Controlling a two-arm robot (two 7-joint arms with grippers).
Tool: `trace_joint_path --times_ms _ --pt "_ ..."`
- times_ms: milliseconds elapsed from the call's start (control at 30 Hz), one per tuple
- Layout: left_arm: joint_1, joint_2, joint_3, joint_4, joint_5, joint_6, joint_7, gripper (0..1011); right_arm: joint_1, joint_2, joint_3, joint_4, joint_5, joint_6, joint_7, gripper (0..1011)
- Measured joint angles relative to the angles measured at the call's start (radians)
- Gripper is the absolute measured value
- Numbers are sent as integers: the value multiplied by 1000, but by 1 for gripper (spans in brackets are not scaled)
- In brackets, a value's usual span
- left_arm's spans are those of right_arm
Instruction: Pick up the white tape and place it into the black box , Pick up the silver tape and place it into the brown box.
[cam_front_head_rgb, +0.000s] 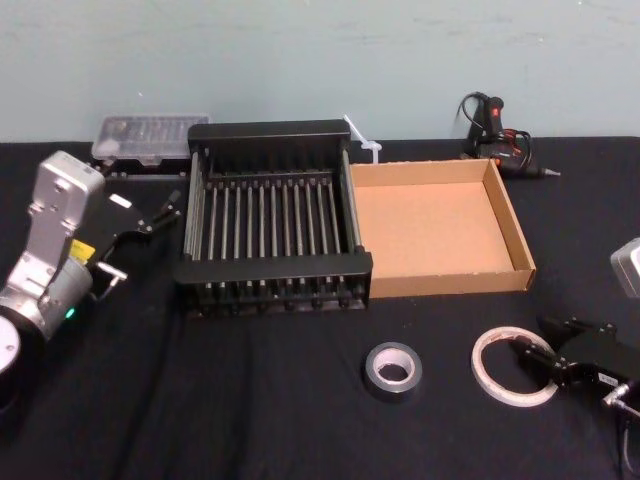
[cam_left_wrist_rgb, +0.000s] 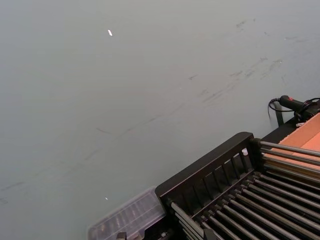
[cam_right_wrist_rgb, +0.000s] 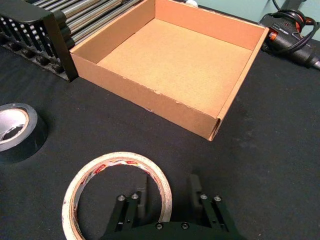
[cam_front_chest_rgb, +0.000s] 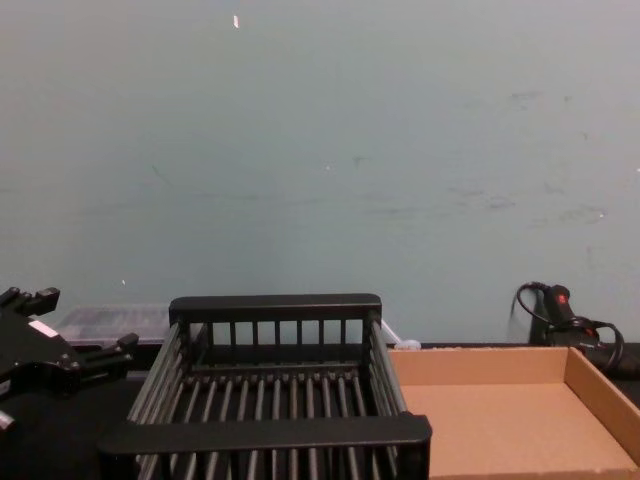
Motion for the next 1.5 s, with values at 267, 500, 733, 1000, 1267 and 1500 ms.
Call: trace_joint_path --times_ms 267,500,733,1000,1267,1500 --pt "0 0 0 0 0 0 0 1001 0 0 0 0 0 0 0 283" --pt "0 0 0 0 0 0 0 1001 0 0 0 0 0 0 0 100" --pt "0 0 0 0 0 0 0 1001 0 0 0 0 0 0 0 90" --pt "0 0 0 0 0 0 0 1001 0 0 0 0 0 0 0 90" --pt "0 0 0 0 0 0 0 1001 1 0 5 1 5 -11 14 90" --pt "0 0 0 0 0 0 0 1001 2 -3 18 -5 21 -20 20 90"
